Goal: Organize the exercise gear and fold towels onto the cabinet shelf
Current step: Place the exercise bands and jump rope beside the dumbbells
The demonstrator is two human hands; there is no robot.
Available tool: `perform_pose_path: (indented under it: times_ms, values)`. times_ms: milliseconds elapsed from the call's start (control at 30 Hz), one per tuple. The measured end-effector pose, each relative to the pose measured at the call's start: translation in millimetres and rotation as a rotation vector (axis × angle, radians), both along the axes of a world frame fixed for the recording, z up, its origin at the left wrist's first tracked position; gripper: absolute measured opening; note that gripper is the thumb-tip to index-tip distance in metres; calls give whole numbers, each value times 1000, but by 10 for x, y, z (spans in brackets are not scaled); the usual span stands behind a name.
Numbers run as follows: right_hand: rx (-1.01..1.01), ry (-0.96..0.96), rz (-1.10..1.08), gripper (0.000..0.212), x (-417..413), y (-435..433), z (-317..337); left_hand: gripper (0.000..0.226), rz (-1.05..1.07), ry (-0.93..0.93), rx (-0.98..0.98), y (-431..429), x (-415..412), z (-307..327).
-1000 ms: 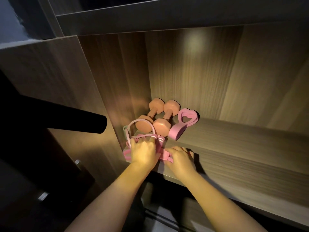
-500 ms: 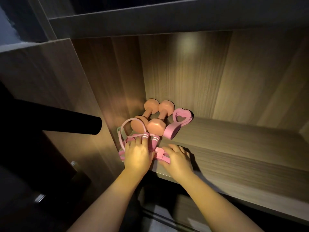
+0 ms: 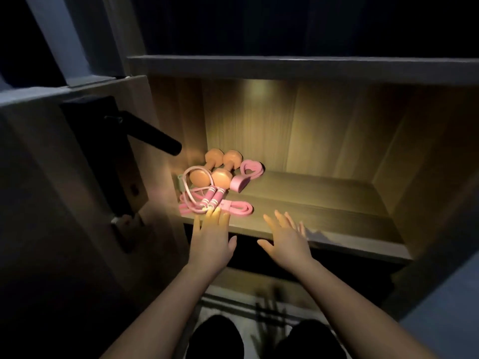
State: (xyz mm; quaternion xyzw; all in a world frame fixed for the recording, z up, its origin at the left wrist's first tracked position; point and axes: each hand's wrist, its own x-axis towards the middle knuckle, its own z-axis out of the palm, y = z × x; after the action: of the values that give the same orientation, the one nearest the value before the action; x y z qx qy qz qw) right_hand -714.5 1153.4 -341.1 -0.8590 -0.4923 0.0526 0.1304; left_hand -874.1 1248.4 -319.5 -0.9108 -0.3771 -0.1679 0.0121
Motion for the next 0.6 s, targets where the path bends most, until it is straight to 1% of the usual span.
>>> perform_pose_path:
  times_ms: [167, 233, 367, 500, 600]
  values:
    - [-3, -46, -39, 70, -99, -313, 60, 66, -11, 105, -7, -380, -17, -114]
    - [-33, -74, -52, 68, -29, -297, 71, 67, 2, 132, -53, -370, 35, -142]
    - [-115, -71, -36, 69, 247, -161, 20, 67, 21, 198, -126, -165, 278, -186]
    - [-217, -9, -14, 71, 523, -102, 154, 67, -14, 351, -255, -3, 547, -65]
    - [-294, 70, -22, 71, 535, -221, 505, 66, -39, 423, -355, -89, 615, 291]
